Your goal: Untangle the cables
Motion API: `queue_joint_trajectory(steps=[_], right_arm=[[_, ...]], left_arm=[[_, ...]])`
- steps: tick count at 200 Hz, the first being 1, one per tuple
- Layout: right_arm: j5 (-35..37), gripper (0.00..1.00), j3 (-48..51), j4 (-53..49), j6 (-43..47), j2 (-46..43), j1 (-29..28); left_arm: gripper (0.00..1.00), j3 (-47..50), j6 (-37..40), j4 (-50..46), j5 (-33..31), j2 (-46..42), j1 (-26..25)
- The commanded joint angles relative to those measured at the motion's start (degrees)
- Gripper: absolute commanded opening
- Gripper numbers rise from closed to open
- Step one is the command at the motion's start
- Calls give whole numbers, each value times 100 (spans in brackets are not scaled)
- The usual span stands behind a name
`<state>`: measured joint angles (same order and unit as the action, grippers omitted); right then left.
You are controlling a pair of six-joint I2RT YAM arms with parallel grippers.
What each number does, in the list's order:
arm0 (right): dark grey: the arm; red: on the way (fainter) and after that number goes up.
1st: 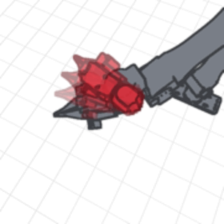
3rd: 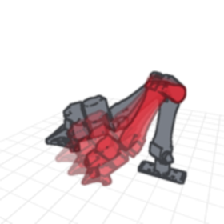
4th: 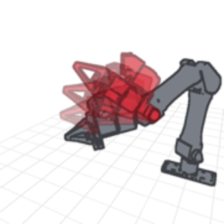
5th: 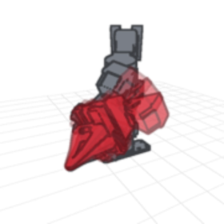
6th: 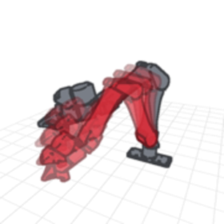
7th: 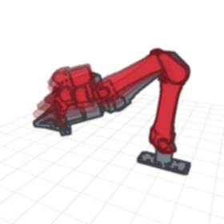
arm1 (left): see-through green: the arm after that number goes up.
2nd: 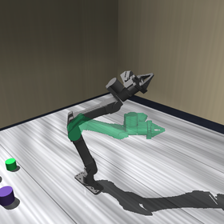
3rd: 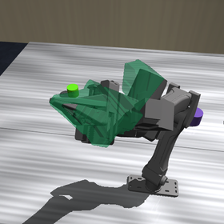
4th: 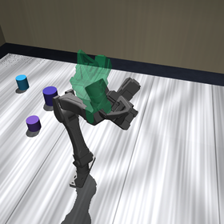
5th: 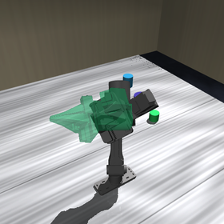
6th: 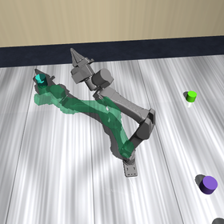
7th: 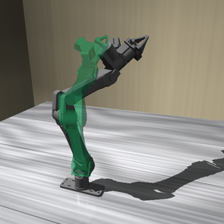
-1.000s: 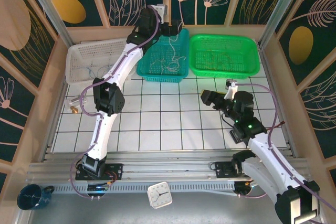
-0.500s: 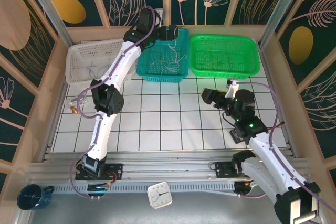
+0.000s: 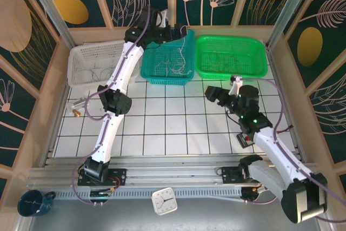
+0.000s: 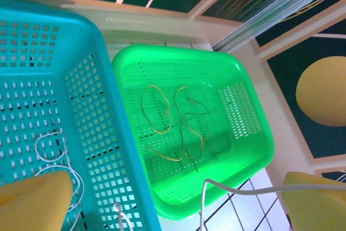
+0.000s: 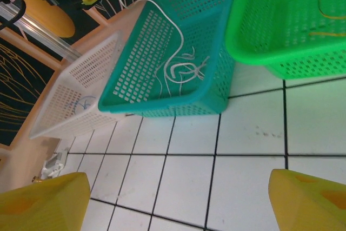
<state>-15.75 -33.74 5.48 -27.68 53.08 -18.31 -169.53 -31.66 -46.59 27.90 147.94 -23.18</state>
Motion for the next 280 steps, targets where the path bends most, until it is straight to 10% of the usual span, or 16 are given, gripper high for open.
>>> queue_joint_trajectory(steps=[1, 163, 187, 217, 280], right_arm=[[-315, 86, -537, 1032, 88, 729, 34], [-1177, 84, -4341, 3289, -188, 5851, -208], [-1193, 64, -4934, 3140, -246, 6323, -191], [-1202, 0, -5496, 3014, -385, 6849, -181], [-1322, 0, -6678, 2613, -910, 8072, -87]], left_arm=[[99, -283, -269, -456, 24, -71, 42], [99, -287, -193, -615, 71, -300, 42], [99, -288, -213, -593, 99, -337, 42], [99, -284, -227, -567, 86, -408, 42], [99, -289, -175, -575, -12, -885, 42]])
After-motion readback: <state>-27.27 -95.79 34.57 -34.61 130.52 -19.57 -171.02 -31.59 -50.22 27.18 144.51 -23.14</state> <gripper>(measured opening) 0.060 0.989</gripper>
